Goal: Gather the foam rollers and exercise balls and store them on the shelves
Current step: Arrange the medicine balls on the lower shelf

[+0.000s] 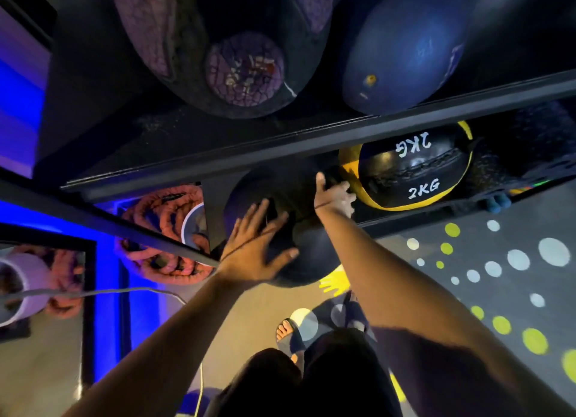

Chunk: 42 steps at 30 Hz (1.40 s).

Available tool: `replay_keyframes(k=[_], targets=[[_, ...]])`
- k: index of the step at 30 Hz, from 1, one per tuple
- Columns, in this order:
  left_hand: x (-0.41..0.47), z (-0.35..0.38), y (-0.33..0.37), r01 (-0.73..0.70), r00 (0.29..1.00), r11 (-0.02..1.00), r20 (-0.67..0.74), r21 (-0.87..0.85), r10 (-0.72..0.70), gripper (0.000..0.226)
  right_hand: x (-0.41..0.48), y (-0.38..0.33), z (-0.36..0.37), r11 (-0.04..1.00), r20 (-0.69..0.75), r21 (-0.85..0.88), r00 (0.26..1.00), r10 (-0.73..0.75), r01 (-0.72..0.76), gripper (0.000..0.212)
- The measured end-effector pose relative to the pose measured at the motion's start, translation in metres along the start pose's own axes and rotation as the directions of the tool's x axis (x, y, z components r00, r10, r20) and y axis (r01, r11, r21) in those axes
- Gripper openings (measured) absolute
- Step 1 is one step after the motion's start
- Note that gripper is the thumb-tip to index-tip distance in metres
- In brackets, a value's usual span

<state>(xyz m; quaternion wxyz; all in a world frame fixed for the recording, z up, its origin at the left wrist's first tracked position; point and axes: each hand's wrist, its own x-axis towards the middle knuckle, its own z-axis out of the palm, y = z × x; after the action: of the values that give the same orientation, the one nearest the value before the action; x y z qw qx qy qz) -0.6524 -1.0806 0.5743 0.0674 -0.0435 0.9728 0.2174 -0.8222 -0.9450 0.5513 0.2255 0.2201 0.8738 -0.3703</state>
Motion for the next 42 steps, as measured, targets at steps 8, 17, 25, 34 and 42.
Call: replay_keyframes(k=[8,17,25,34,42], targets=[[0.069,-0.019,-0.047,0.386,0.922,0.922,0.023,-0.020,-0.385,0.063,-0.013,0.057,-0.019,0.958,0.115,0.127,0.956,-0.270,0.255,0.040],[0.076,-0.012,-0.037,0.478,0.869,0.863,-0.060,-0.164,-0.492,0.061,0.010,0.066,0.003,0.933,0.330,0.109,0.873,-0.360,0.343,0.048],[0.050,-0.007,-0.058,0.359,0.919,0.863,-0.026,-0.355,-0.393,0.073,-0.024,0.073,0.010,0.893,0.312,-0.212,0.894,-0.322,0.396,0.085],[0.025,-0.004,-0.062,0.348,0.922,0.838,-0.011,-0.420,-0.388,0.061,-0.042,0.069,0.060,0.612,0.486,-0.608,0.846,-0.217,0.506,0.033],[-0.037,0.016,-0.069,0.505,0.834,0.768,-0.006,-0.395,-0.552,0.052,-0.046,0.030,0.042,0.382,0.563,-0.599,0.709,-0.424,0.704,0.042]])
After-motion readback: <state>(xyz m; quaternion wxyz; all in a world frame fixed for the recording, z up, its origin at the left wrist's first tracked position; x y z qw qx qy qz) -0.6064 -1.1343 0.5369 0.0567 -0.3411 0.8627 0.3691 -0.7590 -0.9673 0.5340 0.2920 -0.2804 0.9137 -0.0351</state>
